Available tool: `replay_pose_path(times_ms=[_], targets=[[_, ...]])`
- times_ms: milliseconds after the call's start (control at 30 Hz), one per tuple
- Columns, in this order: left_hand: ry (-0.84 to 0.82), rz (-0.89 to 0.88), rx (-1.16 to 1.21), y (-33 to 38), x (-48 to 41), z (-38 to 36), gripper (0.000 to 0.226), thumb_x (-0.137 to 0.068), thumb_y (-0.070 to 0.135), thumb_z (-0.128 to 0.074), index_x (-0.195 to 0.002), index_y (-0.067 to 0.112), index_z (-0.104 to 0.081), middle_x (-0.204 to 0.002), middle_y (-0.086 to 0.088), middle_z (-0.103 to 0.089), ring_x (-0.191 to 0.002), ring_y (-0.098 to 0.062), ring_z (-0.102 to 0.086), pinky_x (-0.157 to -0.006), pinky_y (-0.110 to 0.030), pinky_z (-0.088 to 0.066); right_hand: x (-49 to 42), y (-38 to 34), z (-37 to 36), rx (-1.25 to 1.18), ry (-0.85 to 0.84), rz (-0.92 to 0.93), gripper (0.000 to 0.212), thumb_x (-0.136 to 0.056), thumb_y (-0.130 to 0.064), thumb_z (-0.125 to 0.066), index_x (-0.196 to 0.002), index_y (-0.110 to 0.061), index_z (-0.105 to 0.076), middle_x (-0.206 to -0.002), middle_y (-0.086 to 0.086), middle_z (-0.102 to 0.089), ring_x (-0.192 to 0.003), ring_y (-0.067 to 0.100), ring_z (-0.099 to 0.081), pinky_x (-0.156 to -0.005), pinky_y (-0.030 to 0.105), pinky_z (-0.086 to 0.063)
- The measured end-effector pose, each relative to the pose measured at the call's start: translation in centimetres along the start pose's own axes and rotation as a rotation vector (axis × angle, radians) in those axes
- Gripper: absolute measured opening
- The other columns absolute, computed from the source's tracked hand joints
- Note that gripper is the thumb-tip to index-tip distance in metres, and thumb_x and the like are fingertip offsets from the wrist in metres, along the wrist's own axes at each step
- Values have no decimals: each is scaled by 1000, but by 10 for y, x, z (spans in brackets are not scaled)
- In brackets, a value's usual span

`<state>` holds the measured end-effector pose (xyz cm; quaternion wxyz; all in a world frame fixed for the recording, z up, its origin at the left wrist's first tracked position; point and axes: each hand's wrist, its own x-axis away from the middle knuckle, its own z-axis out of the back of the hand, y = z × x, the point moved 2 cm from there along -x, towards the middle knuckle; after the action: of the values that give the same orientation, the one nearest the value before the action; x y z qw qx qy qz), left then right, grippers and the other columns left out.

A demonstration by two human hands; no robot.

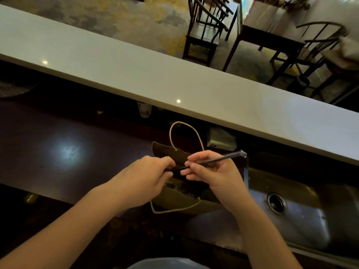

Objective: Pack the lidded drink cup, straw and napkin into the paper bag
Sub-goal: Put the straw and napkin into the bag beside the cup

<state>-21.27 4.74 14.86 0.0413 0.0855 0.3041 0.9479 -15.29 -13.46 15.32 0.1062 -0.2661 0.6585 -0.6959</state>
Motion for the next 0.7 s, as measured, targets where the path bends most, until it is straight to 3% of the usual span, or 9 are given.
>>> replay_pose_path(times_ms=[100,167,233,300,400,533,700], targets=[[-55,-58,-101,-1,12,4,47,-93,57,-42,-132,33,-53,-116,15,-64,-103,-1,-58,-90,-27,-52,0,-4,2,343,-1,10,13,-93,3,-57,-100,-4,-65,-96,11,-73,-86,18,-75,-76,29,-62],[-196,-115,-286,0,17,3,62,-86,70,-35,-134,34,-52,-124,17,-61,-117,-3,-52,-106,-28,-41,-4,-4,-1,684,-87,-4,13,-95,-2,-54,-99,-11,-62,-95,4,-71,-84,14,-72,-75,28,-61],[-300,-154,-452,-3,18,-3,60,-89,66,-40,-139,33,-46,-136,15,-57,-132,-7,-44,-119,-32,-20,-12,0,-5,1084,-239,-29,11,-95,-5,-53,-101,-15,-56,-92,0,-63,-80,15,-65,-69,28,-57],[-288,-184,-535,-4,17,-10,44,-95,48,-49,-136,33,-47,-135,12,-59,-135,-10,-44,-120,-35,-12,-23,4,-12,1373,-338,-67,14,-93,-5,-54,-102,-16,-52,-89,0,-52,-77,18,-59,-65,31,-53],[-228,-197,-586,-2,18,-20,31,-94,26,-54,-124,34,-56,-124,10,-67,-128,-13,-51,-120,-40,-14,-47,22,-27,1580,-460,-152,26,-91,-4,-58,-116,-12,-58,-106,11,-58,-92,29,-63,-81,42,-57],[-226,-107,-621,0,22,-25,28,-96,22,-51,-119,35,-58,-119,8,-68,-127,-19,-51,-119,-48,-5,-78,67,-41,1762,-536,-319,35,-91,-5,-60,-126,-9,-57,-122,16,-59,-111,35,-59,-95,47,-51],[-214,-68,-617,-2,27,-25,28,-98,21,-46,-119,36,-57,-118,6,-68,-125,-22,-52,-120,-51,1,-92,112,-45,1989,-489,-250,39,-90,-12,-61,-128,-15,-55,-130,15,-55,-122,36,-52,-104,51,-42]])
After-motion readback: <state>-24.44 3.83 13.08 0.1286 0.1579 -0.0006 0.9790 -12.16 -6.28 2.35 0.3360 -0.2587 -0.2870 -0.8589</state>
